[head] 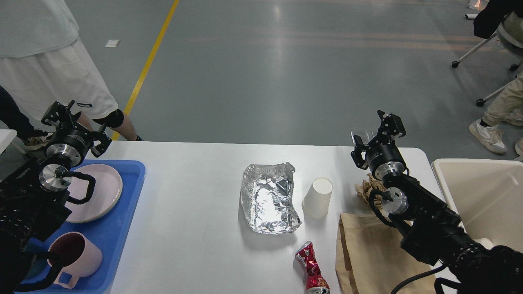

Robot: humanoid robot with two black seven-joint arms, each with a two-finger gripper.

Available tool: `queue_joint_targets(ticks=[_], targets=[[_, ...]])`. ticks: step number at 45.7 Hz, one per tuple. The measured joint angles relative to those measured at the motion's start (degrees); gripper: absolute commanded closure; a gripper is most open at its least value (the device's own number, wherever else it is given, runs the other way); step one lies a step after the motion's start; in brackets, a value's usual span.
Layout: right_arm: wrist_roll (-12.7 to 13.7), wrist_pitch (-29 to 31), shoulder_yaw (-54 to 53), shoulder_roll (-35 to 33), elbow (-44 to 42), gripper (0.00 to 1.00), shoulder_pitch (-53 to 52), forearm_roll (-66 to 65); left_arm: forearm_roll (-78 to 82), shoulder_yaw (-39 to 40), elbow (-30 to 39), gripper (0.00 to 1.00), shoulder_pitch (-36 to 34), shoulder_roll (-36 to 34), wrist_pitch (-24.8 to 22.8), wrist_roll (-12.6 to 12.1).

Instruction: Tidy desktop

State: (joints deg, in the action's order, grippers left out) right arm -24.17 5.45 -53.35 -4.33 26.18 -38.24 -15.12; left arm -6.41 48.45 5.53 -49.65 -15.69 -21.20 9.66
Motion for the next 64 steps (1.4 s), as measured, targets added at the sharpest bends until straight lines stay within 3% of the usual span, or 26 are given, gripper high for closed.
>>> queue_joint_targets(ticks=[14, 26, 38, 64], targets=[[0.0, 0.0, 0.0, 0.0, 0.0, 0.00, 0.0, 0.0, 0.4, -6.6, 0.0, 0.03, 2.2, 1.0, -2.2, 3.2], [0.0, 0.0, 0.0, 0.0, 0.0, 0.00, 0.0, 0.0, 0.3, -8.5, 0.0, 0.03, 2.6, 1.4, -3.1, 10.2], [0.0, 0.0, 0.0, 0.0, 0.0, 0.00, 0.0, 0.0, 0.2, -8.7, 0.0, 0.03, 2.9, 1.5, -4.3, 15.7], [0.0, 0.0, 0.0, 0.0, 0.0, 0.00, 0.0, 0.0, 0.2, -8.7, 0.0, 0.03, 3.8, 2.3, -4.4, 22.8]])
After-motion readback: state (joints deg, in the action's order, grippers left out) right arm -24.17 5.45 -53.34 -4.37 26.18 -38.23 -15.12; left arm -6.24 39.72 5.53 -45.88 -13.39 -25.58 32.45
